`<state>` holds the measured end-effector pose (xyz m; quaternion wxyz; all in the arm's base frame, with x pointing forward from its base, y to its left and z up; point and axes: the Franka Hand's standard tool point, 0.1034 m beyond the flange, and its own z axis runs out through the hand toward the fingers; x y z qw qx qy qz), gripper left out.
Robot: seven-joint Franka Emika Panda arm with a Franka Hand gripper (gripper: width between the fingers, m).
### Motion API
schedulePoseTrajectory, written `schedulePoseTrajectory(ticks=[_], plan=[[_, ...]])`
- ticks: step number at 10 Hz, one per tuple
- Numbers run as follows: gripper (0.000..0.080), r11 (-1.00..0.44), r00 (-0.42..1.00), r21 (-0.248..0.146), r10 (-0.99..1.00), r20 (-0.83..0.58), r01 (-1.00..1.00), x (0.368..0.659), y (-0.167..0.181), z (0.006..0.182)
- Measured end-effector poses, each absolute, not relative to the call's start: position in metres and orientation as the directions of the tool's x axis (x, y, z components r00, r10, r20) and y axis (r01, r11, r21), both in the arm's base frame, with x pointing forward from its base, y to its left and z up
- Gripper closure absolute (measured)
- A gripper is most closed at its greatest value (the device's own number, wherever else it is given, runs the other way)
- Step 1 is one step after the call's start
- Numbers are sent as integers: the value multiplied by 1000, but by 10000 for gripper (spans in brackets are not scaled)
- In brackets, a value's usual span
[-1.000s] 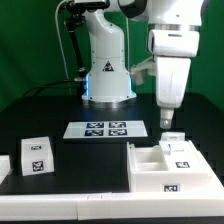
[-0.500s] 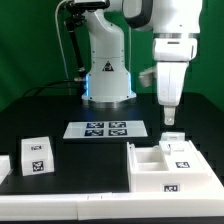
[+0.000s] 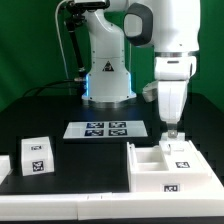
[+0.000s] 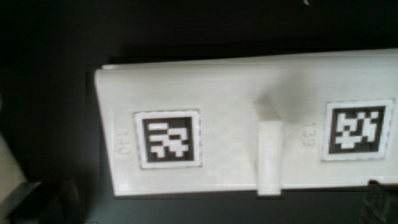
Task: Assemble cabinet
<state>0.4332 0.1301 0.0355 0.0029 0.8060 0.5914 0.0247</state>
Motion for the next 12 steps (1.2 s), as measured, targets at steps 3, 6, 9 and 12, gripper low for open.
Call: schedulePoseTrajectory(ticks=[3,6,9,12], plan=[[2,-299,298,14,953,48,954,424,132,19],[96,-302,302,4,952,48,953,421,129,11],[412,-303,302,2,952,47,953,420,128,10],[721,-302,302,0,952,47,953,420,129,9]])
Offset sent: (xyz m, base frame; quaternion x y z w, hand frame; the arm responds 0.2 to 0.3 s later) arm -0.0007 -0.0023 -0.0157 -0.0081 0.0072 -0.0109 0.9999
